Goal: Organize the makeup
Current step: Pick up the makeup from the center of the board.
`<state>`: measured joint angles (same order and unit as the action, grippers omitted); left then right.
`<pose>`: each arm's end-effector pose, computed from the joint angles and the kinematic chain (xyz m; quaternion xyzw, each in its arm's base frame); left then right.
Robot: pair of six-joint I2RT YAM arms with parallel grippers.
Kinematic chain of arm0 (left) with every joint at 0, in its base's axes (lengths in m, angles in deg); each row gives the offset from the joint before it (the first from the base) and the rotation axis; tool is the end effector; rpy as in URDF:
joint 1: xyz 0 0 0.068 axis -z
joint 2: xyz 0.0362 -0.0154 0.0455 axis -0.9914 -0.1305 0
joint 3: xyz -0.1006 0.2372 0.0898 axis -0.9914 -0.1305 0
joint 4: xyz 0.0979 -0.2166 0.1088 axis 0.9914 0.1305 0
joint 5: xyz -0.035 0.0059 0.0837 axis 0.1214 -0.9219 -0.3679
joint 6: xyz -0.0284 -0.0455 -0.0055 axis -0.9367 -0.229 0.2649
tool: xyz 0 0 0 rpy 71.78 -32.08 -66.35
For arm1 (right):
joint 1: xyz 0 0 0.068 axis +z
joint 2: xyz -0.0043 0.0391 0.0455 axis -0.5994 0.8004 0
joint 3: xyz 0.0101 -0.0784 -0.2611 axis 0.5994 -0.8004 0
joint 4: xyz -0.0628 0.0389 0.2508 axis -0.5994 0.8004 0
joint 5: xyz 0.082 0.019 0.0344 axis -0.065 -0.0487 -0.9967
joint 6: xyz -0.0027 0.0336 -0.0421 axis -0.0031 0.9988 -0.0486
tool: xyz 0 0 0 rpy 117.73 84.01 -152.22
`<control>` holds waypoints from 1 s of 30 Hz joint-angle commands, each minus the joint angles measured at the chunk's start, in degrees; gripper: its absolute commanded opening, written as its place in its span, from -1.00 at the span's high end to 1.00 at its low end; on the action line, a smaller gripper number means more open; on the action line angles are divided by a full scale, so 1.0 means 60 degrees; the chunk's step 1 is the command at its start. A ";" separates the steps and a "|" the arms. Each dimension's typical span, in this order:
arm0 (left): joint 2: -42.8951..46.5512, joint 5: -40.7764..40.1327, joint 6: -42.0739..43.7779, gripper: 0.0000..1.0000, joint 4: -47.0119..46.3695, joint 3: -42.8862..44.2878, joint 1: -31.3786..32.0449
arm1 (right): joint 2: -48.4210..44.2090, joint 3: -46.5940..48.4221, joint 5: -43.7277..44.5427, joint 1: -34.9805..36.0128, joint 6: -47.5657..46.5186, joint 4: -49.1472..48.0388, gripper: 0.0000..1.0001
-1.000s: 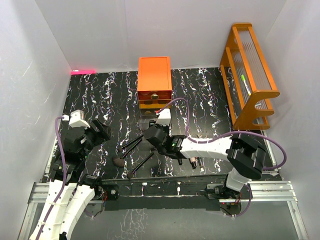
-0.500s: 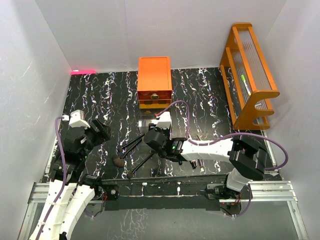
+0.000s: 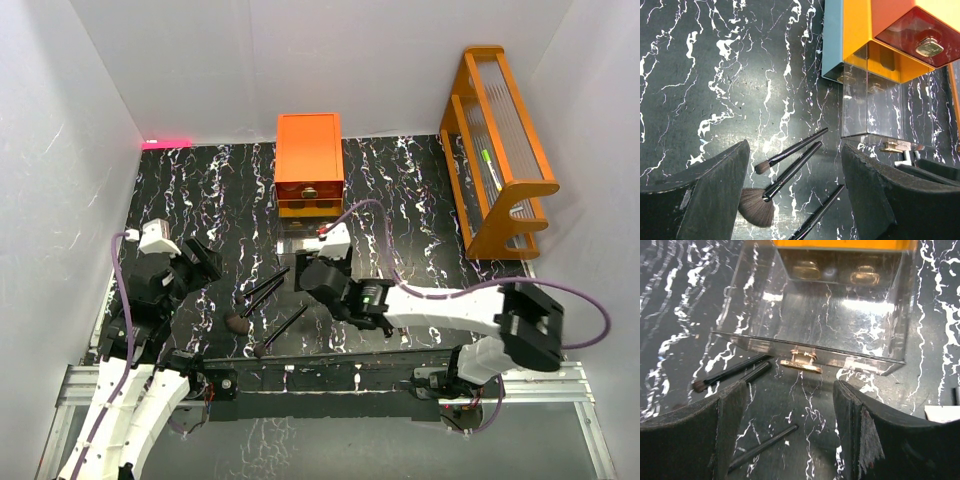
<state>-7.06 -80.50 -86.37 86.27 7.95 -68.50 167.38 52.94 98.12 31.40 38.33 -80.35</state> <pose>0.1126 -0.0236 0.3135 -0.1515 0.7886 -0.1792 0.5684 0.1413 0.2857 0.2355 -0.0439 0.8485 0.1218 0.5132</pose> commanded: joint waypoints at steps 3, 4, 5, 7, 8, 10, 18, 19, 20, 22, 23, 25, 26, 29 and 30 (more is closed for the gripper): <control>-0.0206 0.0114 0.0019 -0.45 -0.0080 -0.0065 -0.0021 | -0.2587 -0.0929 -0.0270 0.0064 -0.0282 0.0429 -0.44; -0.0243 0.0151 0.0033 -0.45 -0.0086 -0.0076 -0.0028 | -0.3025 -0.1105 -0.0211 0.0082 -0.0244 0.0642 -0.43; -0.0275 0.0177 0.0033 -0.45 -0.0092 -0.0078 -0.0020 | -0.3452 -0.1242 -0.0147 0.0064 -0.0160 0.0895 -0.42; -0.0373 0.0339 0.0104 -0.44 -0.0176 -0.0103 -0.0019 | -0.4275 -0.1476 -0.0015 0.0068 -0.0029 0.1489 -0.40; -0.0428 0.0523 0.0172 -0.43 -0.0275 -0.0140 -0.0032 | -0.4637 -0.1549 0.0033 0.0069 0.0035 0.1778 -0.39; -0.0627 0.0904 0.0268 -0.41 -0.0452 -0.0193 -0.0023 | -0.5315 -0.1650 0.0192 0.0068 0.0273 0.2521 -0.38; -0.1354 0.1154 0.0343 -0.40 -0.0361 -0.0069 -0.0025 | -0.6638 -0.1623 0.0321 -0.0005 0.2369 0.5464 -0.46; -0.1344 0.1128 0.0341 -0.40 -0.0370 -0.0093 -0.0032 | -0.6681 -0.1640 0.0121 -0.0048 0.2439 0.5646 -0.46; -0.1330 0.1098 0.0328 -0.40 -0.0371 -0.0102 -0.0020 | -0.6703 -0.1622 -0.0095 -0.0099 0.2446 0.5796 -0.45; -0.1304 0.1062 0.0312 -0.40 -0.0378 -0.0113 -0.0022 | -0.6608 -0.1479 -0.0432 -0.0239 0.2501 0.6208 -0.44; -0.1310 0.1045 0.0316 -0.40 -0.0367 -0.0121 -0.0026 | -0.6558 -0.1386 -0.0605 -0.0341 0.2474 0.6388 -0.43; -0.1331 0.1018 0.0297 -0.40 -0.0360 -0.0114 -0.0021 | -0.6434 -0.1182 -0.0940 -0.0654 0.2318 0.6669 -0.43; -0.1346 0.1014 0.0297 -0.40 -0.0361 -0.0108 -0.0026 | -0.6377 -0.1063 -0.1039 -0.0825 0.2257 0.6829 -0.43; -0.1420 0.1014 0.0297 -0.40 -0.0329 -0.0094 -0.0024 | -0.6252 -0.0747 -0.1240 -0.1471 0.1785 0.7092 -0.44; -0.1438 0.1014 0.0297 -0.40 -0.0327 -0.0087 -0.0027 | -0.6195 -0.0643 -0.1363 -0.1764 0.1549 0.7091 -0.46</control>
<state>-15.57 -74.66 -84.99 84.50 7.58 -68.50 129.90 44.42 92.24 25.12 50.54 -40.31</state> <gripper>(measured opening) 0.703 0.719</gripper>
